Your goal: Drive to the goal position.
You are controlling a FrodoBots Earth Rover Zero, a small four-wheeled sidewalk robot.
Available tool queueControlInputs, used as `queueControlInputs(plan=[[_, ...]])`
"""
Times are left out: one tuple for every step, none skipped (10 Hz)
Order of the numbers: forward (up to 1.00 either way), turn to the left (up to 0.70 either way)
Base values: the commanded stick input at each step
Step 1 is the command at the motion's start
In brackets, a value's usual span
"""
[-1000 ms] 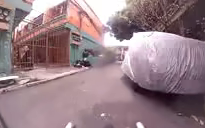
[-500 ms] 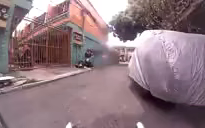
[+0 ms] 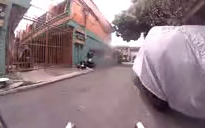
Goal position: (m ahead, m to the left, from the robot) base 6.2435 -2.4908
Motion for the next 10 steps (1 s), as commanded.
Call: queueControlInputs(plan=[[0.70, 0.02], [0.70, 0.01], [0.70, 0.00], [0.70, 0.00], [0.70, 0.01], [0.70, 0.01], [0.70, 0.01], [0.70, -0.01], [0.70, -0.05], [0.70, -0.09]])
